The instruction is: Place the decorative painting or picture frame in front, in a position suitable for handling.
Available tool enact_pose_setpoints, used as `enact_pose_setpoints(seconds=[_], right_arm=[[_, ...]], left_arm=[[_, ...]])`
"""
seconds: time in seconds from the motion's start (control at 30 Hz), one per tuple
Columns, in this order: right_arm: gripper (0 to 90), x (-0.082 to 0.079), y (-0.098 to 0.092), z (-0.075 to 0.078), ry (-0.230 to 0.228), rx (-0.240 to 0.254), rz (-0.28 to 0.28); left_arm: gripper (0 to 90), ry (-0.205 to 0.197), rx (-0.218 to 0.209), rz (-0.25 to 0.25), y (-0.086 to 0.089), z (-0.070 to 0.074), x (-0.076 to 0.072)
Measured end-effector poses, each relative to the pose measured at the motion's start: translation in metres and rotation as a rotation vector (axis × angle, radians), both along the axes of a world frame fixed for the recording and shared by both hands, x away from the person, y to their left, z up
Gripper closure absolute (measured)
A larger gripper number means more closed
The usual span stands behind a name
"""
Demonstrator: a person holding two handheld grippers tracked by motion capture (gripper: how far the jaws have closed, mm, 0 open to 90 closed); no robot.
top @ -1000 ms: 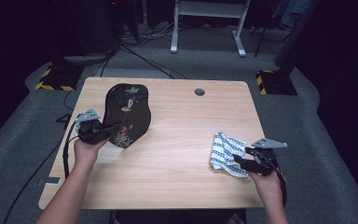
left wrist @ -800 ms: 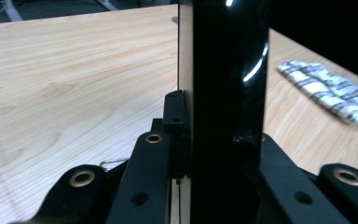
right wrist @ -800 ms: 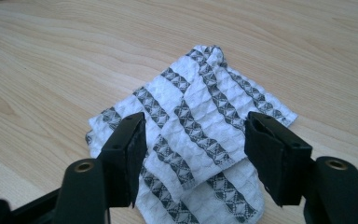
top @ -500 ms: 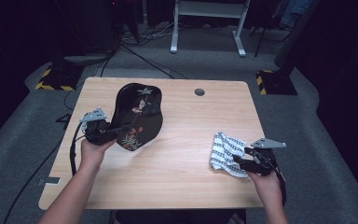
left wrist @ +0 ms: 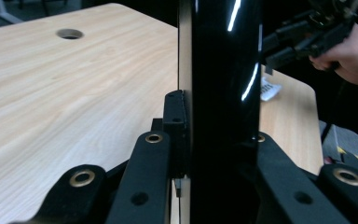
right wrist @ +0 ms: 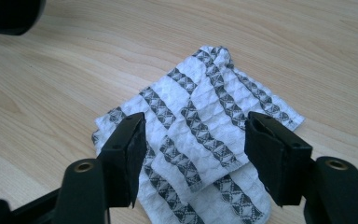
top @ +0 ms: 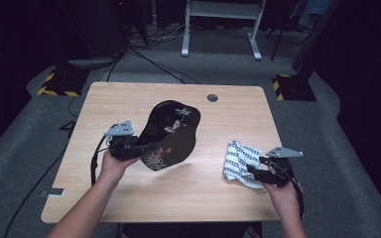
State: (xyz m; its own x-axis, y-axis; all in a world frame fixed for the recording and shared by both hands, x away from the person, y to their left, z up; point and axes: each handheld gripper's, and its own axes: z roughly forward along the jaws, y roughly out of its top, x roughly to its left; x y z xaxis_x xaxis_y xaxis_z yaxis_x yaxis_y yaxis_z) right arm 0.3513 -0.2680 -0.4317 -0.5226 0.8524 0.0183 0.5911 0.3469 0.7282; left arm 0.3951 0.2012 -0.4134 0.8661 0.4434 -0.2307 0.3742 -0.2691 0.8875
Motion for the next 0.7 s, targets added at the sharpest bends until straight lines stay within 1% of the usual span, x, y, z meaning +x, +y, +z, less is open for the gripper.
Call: enact_pose_setpoints(seconds=[0.1, 0.13, 0.17, 0.27, 0.37, 0.5, 0.63, 0.7], right_arm=[[39.5, 0.000, 0.001, 0.000, 0.003, -0.001, 0.004], [39.5, 0.000, 0.001, 0.000, 0.001, -0.005, 0.008], [39.5, 0.000, 0.001, 0.000, 0.001, -0.005, 0.008], [39.4, 0.000, 0.002, 0.000, 0.003, -0.007, 0.009], [39.3, 0.000, 0.003, -0.001, 0.006, -0.011, 0.011], [39.2, 0.001, 0.004, -0.001, 0.010, -0.013, 0.014], [39.0, 0.001, 0.004, -0.002, 0.010, -0.013, 0.016], [38.9, 0.001, 0.004, -0.002, 0.010, -0.014, 0.014]], left_arm=[[80.7, -0.003, -0.002, -0.017, -0.007, -0.003, -0.001], [80.8, -0.014, -0.004, -0.028, -0.010, -0.005, -0.001], [80.8, -0.014, -0.004, -0.028, -0.010, -0.005, -0.001], [80.8, -0.007, -0.027, -0.048, -0.014, -0.009, -0.001], [80.7, -0.004, -0.035, -0.054, -0.018, -0.012, 0.000], [80.7, -0.001, -0.025, -0.070, -0.024, -0.015, 0.000], [80.6, -0.006, -0.029, -0.087, -0.026, -0.017, 0.001], [80.5, 0.004, -0.039, -0.090, -0.024, -0.020, 0.002]])
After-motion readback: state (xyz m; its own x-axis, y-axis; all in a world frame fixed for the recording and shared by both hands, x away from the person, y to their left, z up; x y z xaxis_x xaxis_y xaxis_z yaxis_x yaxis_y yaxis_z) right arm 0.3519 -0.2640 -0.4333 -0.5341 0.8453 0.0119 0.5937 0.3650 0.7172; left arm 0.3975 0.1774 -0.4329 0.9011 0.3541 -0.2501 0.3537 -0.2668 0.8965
